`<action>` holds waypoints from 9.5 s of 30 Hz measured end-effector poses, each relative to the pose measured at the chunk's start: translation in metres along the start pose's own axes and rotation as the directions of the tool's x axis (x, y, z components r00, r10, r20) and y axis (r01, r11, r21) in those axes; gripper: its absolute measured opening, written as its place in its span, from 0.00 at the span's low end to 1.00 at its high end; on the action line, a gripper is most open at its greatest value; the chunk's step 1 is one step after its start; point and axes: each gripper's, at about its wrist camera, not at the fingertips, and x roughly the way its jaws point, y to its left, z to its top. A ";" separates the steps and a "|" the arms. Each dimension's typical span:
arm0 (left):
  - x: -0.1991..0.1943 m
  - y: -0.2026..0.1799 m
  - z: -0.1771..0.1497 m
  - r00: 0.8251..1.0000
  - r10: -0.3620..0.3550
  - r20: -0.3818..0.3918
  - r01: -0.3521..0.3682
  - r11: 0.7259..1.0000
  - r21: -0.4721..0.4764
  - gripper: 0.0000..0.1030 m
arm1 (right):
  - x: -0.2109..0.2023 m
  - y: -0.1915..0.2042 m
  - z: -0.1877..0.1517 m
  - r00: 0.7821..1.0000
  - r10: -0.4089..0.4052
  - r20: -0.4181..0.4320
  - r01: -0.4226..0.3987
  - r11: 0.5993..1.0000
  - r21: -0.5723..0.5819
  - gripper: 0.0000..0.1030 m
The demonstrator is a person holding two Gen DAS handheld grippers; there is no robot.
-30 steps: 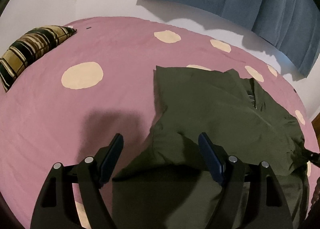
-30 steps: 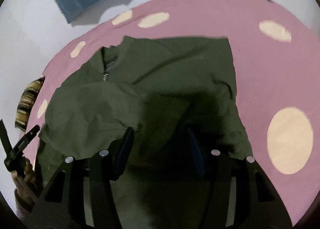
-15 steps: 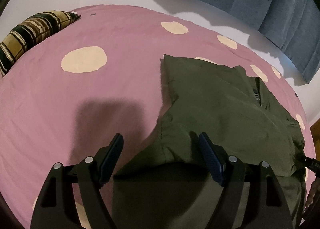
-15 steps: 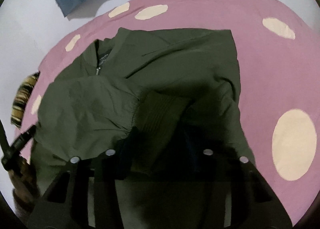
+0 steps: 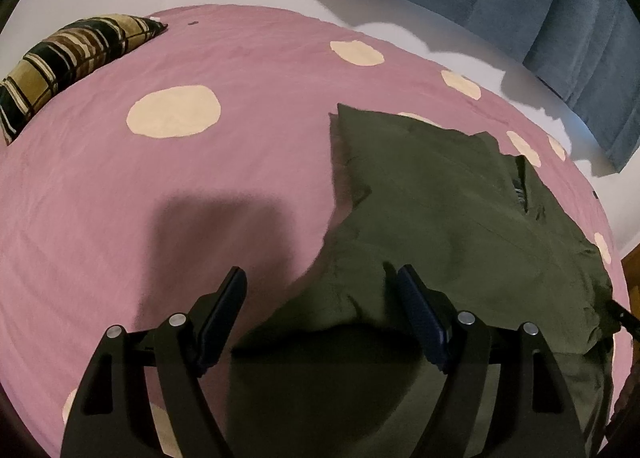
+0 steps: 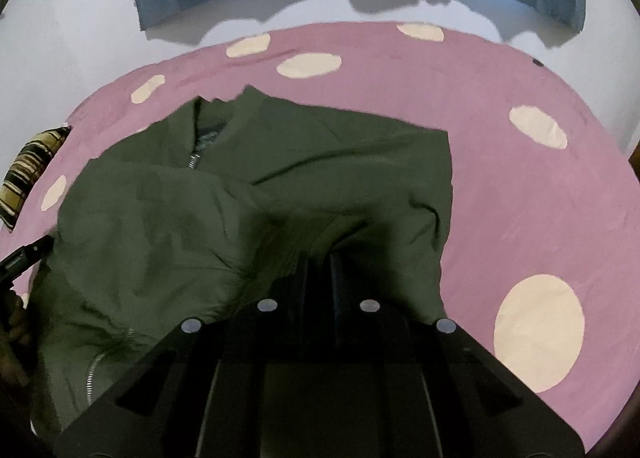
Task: Fold small clothes
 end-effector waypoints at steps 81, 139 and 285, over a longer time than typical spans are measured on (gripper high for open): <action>-0.104 0.024 -0.132 0.715 -0.609 -0.343 0.658 0.752 0.037 0.21 | -0.136 -0.044 -0.200 0.684 0.709 -0.170 -0.675 0.704 0.219 0.10; -0.003 -0.027 0.102 0.851 -0.505 -0.141 0.524 0.834 0.175 0.63 | 0.019 -0.092 0.052 0.779 0.616 0.121 -0.611 0.701 0.367 0.60; -0.011 0.054 0.017 0.964 -0.251 -0.088 0.244 0.967 -0.077 0.74 | -0.013 0.091 0.022 0.792 0.610 0.014 -0.597 0.770 0.224 0.51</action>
